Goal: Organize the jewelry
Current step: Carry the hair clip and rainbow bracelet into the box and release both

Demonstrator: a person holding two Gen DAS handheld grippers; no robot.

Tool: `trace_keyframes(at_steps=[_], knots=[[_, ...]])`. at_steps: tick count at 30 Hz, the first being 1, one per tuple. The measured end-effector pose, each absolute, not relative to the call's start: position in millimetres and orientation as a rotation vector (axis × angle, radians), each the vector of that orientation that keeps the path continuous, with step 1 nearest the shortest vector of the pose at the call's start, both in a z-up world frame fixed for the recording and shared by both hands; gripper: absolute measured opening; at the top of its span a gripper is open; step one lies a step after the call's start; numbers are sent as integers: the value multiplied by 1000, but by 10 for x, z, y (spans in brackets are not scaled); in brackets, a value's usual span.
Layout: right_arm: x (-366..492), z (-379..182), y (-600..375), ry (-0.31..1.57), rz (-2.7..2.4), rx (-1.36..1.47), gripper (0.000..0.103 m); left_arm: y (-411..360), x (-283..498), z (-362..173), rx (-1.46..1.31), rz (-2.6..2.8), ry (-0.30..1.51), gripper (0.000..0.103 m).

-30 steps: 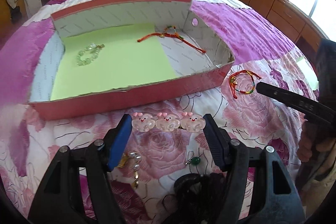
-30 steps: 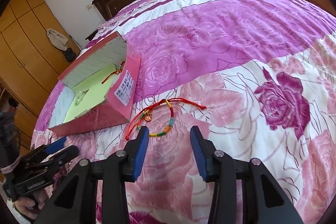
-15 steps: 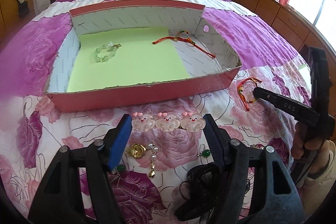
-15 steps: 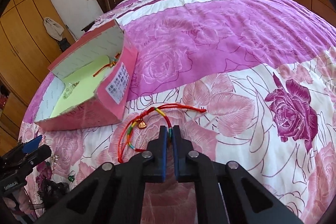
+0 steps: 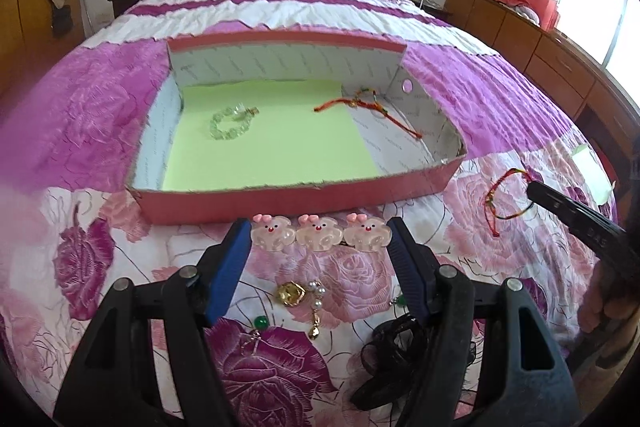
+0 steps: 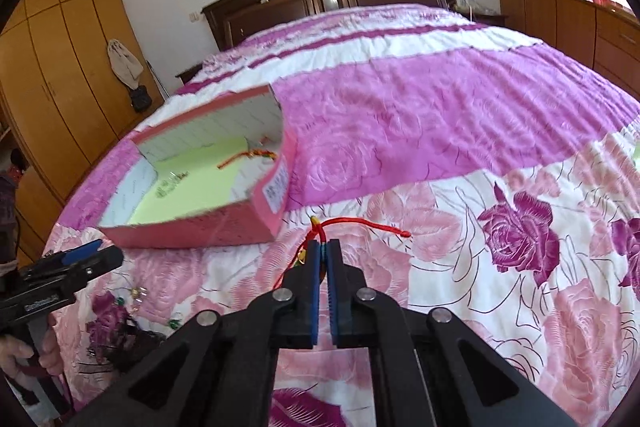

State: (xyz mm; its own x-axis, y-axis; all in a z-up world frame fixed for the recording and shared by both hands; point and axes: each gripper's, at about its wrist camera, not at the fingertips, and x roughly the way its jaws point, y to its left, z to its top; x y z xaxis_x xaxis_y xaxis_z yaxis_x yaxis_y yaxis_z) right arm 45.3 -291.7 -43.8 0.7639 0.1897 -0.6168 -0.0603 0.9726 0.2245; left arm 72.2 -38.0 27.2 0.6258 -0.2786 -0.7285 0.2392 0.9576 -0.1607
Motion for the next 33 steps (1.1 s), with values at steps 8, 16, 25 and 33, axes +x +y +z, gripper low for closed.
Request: trace_keyframes(at_steps=[8,16,25,33], knots=[[287,-193,-2732,612,172,165,5,-315,650,412,-54,-280,786,61],[190,83,-2550,491,181,145,5,-237,607,585,-52,-239,696,61],[416,219,-2318,403,223,152,5,-153,722,687,-51,-195,621,62],[749,230,-2060,361,246,136,5,-71,930,718,-45,-156,557,62]])
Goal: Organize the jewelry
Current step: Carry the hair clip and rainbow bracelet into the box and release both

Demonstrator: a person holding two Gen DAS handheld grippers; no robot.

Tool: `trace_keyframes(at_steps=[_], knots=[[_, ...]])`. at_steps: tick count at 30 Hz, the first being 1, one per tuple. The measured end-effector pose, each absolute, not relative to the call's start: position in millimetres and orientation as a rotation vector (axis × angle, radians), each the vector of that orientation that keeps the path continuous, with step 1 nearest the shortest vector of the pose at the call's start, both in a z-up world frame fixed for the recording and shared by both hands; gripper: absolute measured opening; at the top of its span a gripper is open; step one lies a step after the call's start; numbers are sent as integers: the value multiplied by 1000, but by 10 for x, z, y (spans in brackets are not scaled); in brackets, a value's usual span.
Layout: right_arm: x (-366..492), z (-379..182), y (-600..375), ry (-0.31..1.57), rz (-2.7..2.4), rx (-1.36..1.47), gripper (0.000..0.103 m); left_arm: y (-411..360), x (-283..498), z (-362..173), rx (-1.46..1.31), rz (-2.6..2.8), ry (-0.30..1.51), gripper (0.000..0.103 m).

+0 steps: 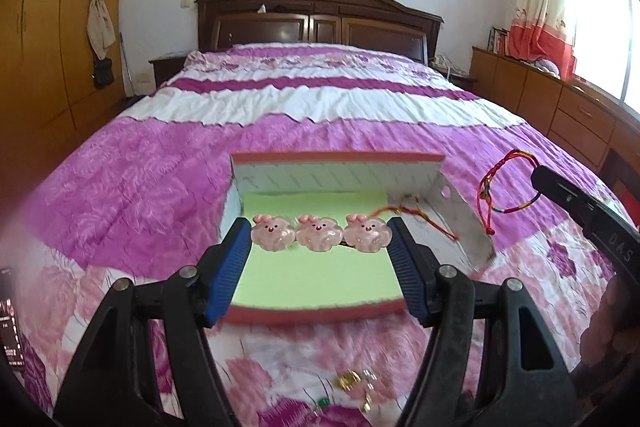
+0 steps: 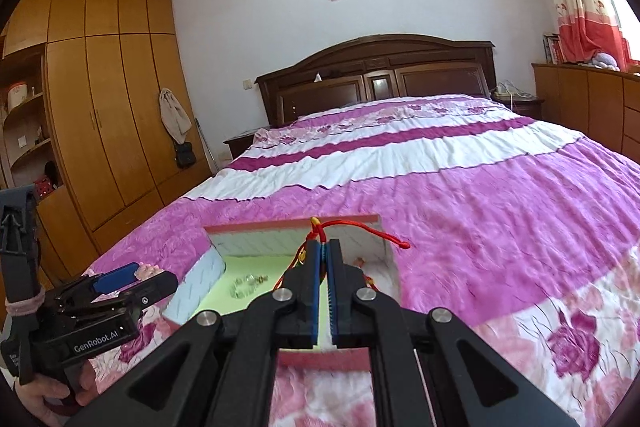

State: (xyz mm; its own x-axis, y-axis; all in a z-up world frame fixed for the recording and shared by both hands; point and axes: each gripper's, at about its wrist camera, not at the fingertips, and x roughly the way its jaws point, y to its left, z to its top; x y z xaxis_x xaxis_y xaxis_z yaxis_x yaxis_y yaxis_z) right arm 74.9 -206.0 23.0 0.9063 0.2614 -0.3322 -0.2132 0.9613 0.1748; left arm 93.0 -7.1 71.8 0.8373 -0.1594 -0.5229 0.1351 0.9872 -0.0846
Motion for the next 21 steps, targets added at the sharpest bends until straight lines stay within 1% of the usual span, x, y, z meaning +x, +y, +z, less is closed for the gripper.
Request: trace_keyframes(at_steps=[6,9,21], knots=[[1004,177,-1909,345,231,91,5,-22,1127,682,-34,-128,515,62],[1175,113,-1839,369,223,78,5,-24,1236,613,-22,-117,517,62],[1663,-360,-1689,590,204,10,5,-10,1585,169,-41,-115,707,62]])
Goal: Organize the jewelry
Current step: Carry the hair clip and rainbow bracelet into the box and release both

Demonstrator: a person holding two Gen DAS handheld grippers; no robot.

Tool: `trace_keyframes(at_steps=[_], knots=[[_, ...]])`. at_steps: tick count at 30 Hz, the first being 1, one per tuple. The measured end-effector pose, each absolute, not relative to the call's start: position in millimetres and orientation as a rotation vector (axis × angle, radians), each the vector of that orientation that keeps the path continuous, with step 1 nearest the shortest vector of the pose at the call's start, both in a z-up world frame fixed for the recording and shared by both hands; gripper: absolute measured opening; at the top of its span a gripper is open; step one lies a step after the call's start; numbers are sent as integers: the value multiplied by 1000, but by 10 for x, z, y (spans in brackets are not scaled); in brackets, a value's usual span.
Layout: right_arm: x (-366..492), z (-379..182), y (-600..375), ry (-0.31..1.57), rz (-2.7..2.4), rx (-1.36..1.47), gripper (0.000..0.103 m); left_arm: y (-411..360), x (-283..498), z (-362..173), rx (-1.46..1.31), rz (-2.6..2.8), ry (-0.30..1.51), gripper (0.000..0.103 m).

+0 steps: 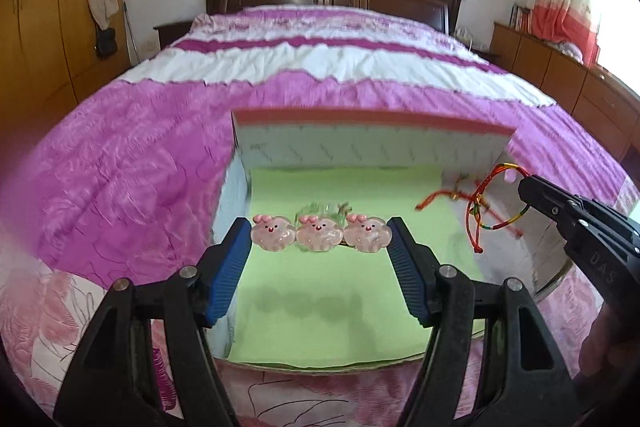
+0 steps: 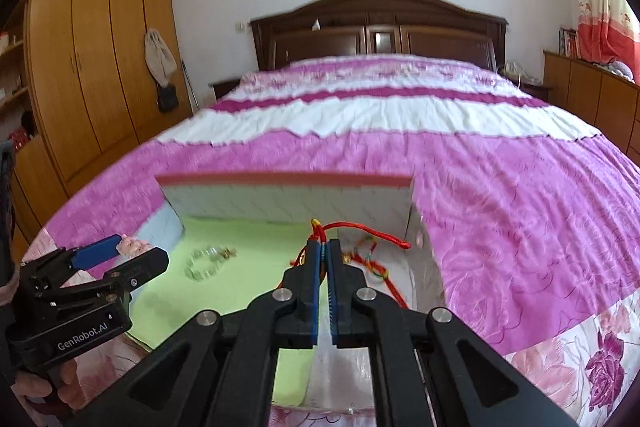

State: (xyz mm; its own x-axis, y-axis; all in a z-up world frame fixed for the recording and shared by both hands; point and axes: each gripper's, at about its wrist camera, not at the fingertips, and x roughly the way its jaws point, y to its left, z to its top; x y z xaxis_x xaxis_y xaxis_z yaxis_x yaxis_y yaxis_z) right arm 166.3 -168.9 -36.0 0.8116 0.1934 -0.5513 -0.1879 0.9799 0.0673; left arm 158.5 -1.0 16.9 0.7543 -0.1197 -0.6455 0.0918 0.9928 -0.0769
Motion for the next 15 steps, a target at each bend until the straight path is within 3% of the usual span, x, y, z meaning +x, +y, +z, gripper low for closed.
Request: trace_keyframes(at_steps=[15], knots=[[1952,-749,-1720,779,102,-78,5,-142,1709,-98,-1,-110,832,62]])
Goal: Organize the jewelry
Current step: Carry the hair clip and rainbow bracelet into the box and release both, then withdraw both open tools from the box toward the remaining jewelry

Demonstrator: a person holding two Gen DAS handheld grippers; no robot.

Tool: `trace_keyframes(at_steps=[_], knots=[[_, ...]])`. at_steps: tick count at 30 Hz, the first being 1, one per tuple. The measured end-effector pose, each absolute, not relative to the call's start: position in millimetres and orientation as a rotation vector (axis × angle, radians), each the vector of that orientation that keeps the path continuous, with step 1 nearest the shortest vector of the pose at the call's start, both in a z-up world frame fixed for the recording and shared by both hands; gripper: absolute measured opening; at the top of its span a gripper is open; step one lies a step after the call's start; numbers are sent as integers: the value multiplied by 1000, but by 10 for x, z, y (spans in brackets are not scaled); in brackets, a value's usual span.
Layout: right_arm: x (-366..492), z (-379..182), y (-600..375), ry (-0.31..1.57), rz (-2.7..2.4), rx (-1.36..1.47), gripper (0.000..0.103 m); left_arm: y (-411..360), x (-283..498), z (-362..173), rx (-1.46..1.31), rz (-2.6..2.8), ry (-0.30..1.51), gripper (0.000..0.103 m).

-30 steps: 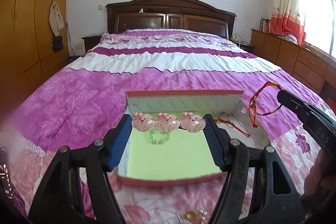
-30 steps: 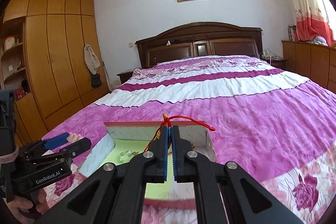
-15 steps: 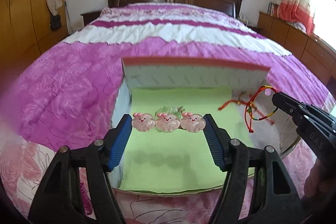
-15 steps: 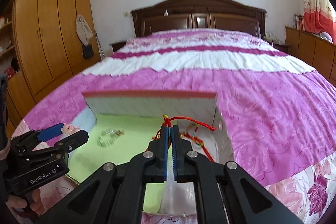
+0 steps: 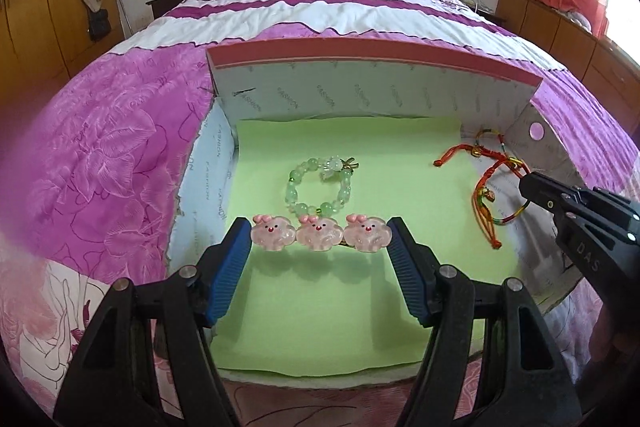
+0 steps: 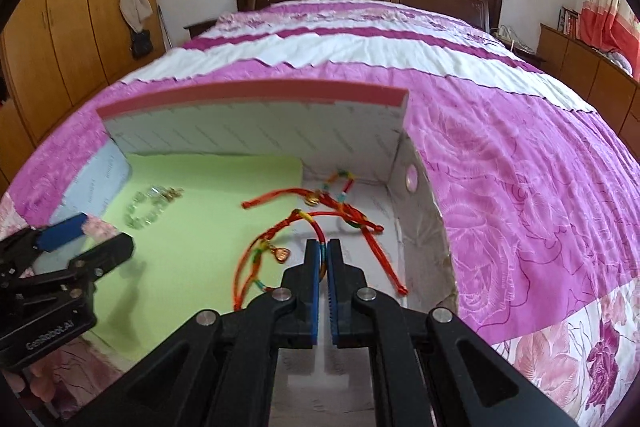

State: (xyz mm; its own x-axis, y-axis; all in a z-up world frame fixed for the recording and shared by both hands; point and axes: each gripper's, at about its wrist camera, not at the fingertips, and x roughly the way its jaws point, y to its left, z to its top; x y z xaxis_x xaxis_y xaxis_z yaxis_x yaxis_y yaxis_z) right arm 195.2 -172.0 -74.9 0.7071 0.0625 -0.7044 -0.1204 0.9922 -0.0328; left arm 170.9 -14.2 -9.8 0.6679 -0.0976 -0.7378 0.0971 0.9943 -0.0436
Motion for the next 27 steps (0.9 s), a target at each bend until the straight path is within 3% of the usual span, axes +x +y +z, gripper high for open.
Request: trace_keyframes(at_steps=[22,24,27], knots=[[1987,-789,-1873,842,52,-106,3,-244,1721,-110,54,-119,889,62],[1969,-757,-1872,840,63,-92,5,-224,1714,-94,37,-130,895,62],[1891,-678,-1879,830,104,-58,18,-158,1696,-48,-23,-153,903,62]])
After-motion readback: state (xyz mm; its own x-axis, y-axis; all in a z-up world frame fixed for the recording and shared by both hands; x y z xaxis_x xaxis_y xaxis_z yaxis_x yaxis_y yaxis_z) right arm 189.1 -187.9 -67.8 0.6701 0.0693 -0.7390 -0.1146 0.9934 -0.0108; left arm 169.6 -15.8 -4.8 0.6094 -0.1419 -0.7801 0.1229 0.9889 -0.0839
